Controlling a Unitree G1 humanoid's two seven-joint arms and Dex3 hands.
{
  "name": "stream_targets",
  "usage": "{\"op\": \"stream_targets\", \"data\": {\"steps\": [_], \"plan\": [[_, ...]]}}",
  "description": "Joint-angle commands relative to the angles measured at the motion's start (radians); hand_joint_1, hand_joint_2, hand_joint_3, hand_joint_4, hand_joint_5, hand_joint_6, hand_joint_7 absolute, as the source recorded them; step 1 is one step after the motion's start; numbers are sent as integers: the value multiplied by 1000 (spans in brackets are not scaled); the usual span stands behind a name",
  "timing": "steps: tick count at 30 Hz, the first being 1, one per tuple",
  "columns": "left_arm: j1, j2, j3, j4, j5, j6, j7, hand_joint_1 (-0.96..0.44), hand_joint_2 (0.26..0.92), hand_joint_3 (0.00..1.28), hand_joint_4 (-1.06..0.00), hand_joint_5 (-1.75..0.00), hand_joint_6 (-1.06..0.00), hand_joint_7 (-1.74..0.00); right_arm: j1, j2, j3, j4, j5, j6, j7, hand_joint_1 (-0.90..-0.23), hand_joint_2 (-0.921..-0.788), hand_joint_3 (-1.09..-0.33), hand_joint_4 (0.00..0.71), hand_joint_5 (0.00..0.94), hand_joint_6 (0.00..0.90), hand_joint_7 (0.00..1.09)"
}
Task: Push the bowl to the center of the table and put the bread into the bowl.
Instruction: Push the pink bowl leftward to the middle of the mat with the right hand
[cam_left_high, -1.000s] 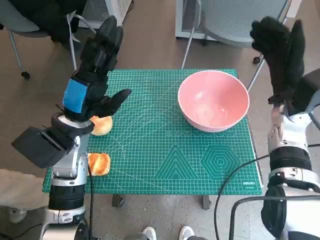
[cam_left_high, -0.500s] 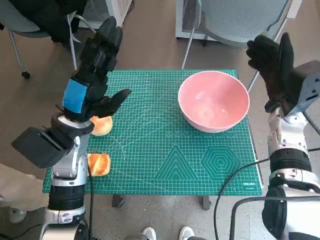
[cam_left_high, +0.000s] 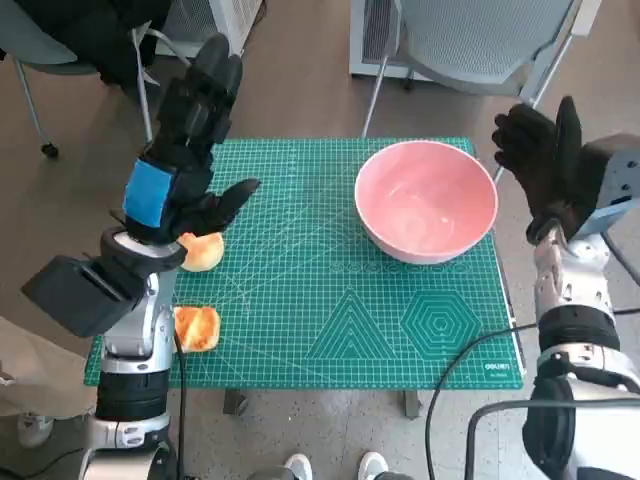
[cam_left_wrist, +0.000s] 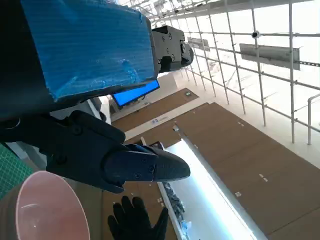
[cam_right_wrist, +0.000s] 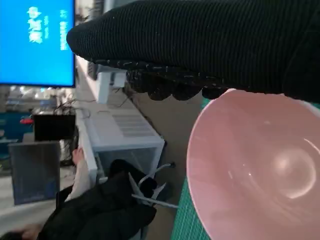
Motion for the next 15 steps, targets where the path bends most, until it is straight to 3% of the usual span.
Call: {"op": "stream_targets", "data": {"steps": [1,15], "plan": [[9,12,7,-11,0,-4,1,-730,921,292,-16,0,-36,-226,42,8,0,14,-11,33,-19,-587,-921,-877,70,3,41,264],[13,17,5,-17,5,4,8,-733,921,294,-15,0,-34,-224,56,7,1,14,-15,53,-36,-552,-921,-907,60,0,52,239]]}}
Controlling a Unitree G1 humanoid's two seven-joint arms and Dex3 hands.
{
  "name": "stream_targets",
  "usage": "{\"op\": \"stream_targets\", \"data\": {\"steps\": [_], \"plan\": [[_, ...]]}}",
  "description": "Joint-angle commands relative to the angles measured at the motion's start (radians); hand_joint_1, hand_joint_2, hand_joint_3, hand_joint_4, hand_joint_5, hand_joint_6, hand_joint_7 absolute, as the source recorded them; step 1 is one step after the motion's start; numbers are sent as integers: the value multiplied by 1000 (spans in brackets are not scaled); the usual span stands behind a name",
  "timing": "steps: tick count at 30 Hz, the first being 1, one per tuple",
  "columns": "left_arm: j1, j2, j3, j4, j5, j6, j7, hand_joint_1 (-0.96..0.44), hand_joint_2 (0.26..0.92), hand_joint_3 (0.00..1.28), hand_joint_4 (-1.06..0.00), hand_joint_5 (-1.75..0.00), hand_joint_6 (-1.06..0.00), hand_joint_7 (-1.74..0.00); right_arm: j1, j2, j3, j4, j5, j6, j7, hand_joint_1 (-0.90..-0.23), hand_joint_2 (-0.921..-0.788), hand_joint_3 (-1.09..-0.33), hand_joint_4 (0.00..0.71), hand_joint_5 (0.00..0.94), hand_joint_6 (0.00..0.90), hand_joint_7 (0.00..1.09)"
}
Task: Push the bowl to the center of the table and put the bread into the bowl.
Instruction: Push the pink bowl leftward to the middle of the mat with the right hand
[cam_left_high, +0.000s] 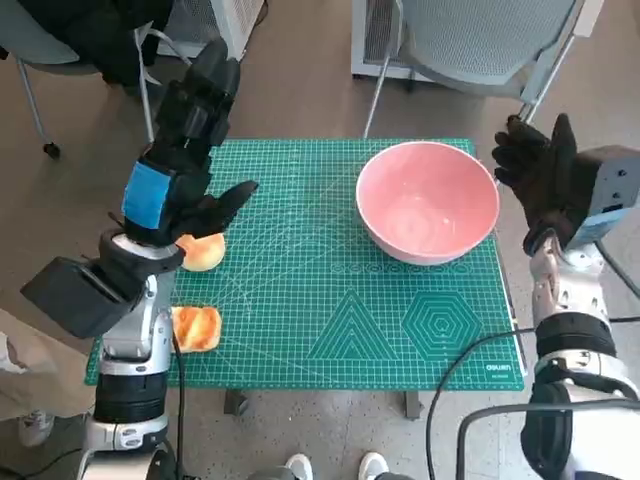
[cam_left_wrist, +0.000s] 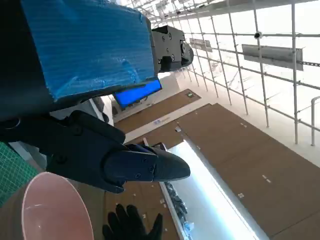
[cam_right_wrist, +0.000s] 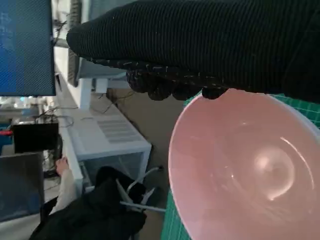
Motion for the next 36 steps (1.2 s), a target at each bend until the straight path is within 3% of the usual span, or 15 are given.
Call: {"op": "stream_targets", "data": {"steps": [1,14,22,36], "plan": [[8,9,4,-13,4,3,7,-733,921,294,-15,0,-34,-224,37,2,1,14,-12,20,-6,-549,-921,-908,60,0,53,237],[9,16,7,-8,-1,7,5,-730,921,293,-15,0,-33,-223,71,15,11,16,-21,11,0,-583,-921,-904,59,0,68,218],[9,19,8,-7,0,9,7,-729,921,292,-13,0,-32,-223,79,37,23,16,-35,13,-2,-607,-921,-906,61,1,76,202],[8,27,14,3,-7,9,0,-724,921,291,-13,0,-33,-226,79,87,21,12,-35,0,16,-626,-921,-888,90,11,114,192]]}}
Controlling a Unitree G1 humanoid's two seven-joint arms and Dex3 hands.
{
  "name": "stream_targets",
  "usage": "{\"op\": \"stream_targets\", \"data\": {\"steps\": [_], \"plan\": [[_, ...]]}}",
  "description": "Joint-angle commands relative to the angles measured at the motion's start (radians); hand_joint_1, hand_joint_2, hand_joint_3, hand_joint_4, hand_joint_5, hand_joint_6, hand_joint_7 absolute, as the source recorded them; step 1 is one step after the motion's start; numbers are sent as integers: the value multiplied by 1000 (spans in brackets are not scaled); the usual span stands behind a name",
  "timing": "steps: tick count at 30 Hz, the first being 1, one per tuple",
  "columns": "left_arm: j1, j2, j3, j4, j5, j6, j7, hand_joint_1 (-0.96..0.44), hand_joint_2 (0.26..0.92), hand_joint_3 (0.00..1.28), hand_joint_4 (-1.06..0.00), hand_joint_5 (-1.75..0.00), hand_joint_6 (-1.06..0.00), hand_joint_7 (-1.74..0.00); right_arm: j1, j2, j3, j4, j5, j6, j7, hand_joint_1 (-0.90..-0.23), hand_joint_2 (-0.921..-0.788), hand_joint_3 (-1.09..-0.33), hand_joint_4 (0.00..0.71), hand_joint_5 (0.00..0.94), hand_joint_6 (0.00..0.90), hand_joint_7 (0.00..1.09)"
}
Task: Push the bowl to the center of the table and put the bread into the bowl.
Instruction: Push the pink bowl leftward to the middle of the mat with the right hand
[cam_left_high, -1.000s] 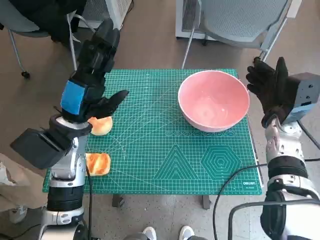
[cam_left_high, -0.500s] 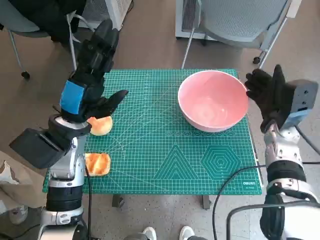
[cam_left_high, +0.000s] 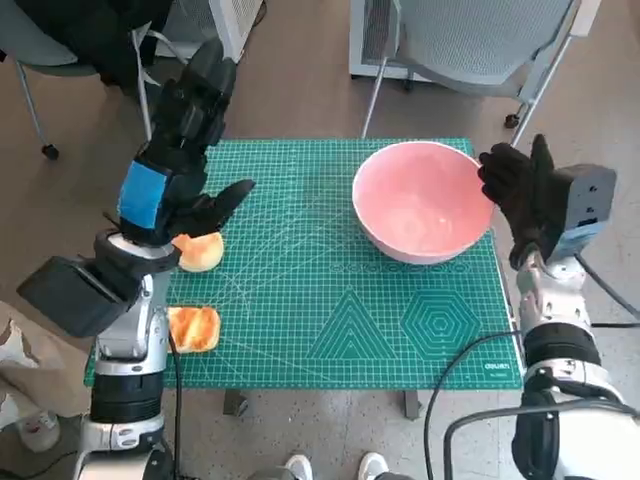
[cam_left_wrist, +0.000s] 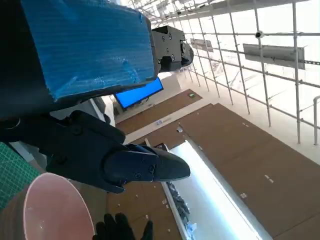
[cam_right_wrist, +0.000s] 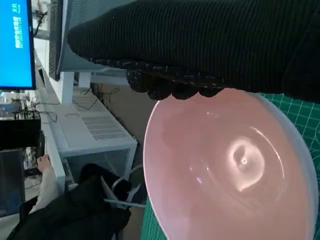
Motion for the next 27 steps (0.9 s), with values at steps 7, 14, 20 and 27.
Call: {"op": "stream_targets", "data": {"steps": [7,14,20,27], "plan": [[7,13,12,1,-12,8,-5,-716,921,291,-13,0,-30,-224,28,58,3,12,-3,4,23,-638,-921,-877,106,15,123,186],[6,12,13,0,-15,12,-8,-707,921,291,-11,0,-26,-224,25,75,19,11,-20,-8,19,-660,-921,-869,136,22,150,192],[6,12,17,-1,-18,14,-12,-706,921,291,-11,0,-25,-226,21,81,34,11,-27,-12,28,-683,-921,-864,140,18,146,186],[4,14,21,3,-19,14,-16,-705,921,291,-14,-2,-26,-229,16,77,32,10,-17,-14,36,-661,-921,-870,137,11,138,179]]}}
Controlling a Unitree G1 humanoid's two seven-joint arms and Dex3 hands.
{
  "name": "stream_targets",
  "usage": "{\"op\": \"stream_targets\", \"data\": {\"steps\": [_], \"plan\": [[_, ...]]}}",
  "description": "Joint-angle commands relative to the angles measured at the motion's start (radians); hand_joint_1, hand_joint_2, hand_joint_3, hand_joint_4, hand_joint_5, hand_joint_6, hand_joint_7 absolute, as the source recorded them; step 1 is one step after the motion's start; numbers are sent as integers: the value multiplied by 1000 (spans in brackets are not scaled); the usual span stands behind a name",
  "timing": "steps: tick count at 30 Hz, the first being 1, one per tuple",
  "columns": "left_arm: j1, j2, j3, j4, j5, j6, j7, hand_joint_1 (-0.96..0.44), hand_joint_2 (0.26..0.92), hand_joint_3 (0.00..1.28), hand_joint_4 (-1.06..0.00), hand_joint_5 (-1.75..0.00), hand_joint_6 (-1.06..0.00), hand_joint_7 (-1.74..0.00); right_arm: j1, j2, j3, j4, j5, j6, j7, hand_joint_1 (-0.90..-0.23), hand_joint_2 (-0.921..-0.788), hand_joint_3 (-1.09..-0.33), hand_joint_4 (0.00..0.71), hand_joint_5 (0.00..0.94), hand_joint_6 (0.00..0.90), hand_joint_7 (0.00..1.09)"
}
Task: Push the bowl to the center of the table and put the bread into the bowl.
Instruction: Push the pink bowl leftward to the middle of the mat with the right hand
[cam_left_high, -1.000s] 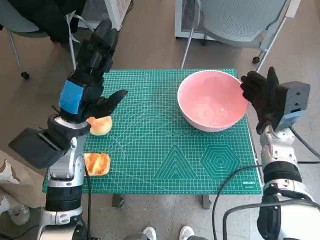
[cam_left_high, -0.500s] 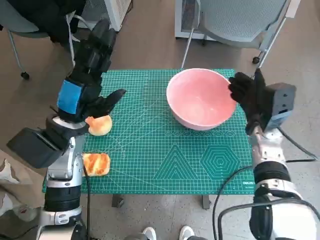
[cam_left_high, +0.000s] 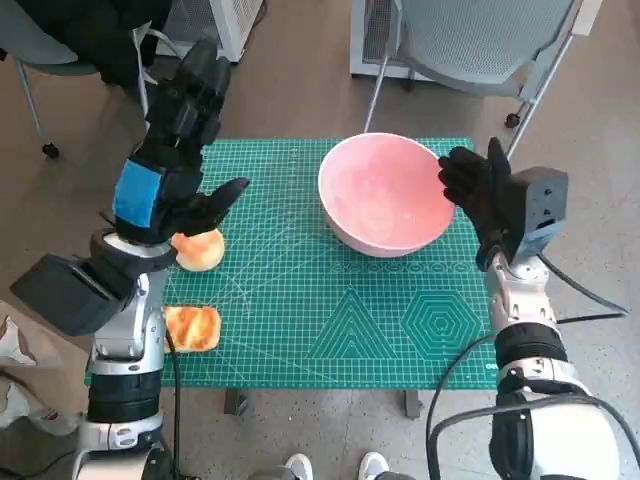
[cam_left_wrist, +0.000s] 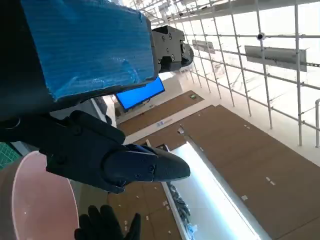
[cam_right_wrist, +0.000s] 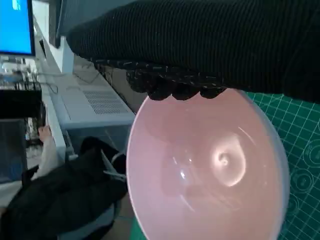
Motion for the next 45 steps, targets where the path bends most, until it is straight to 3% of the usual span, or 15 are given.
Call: {"op": "stream_targets", "data": {"steps": [1,9,18,33,45], "plan": [[3,11,7,5,-10,4,-6,-705,921,291,-14,-2,-27,-230,16,7,-4,11,0,14,17,-653,-921,-868,136,11,138,178],[-2,7,7,19,-6,-4,-6,-706,921,291,-17,-3,-28,-234,15,31,-9,11,5,16,5,-649,-921,-857,137,8,141,177],[-9,7,7,26,-4,-5,-4,-703,921,290,-18,-3,-28,-235,8,59,10,8,-13,5,-5,-663,-921,-843,144,9,146,179],[-15,6,9,47,-6,-16,-7,-703,921,288,-19,-2,-29,-237,1,96,36,5,-28,-16,23,-710,-921,-830,147,6,146,183],[-18,4,10,53,-5,-21,-3,-705,921,288,-19,-2,-31,-238,0,118,53,-1,-35,-31,43,-685,-921,-857,147,3,141,188]]}}
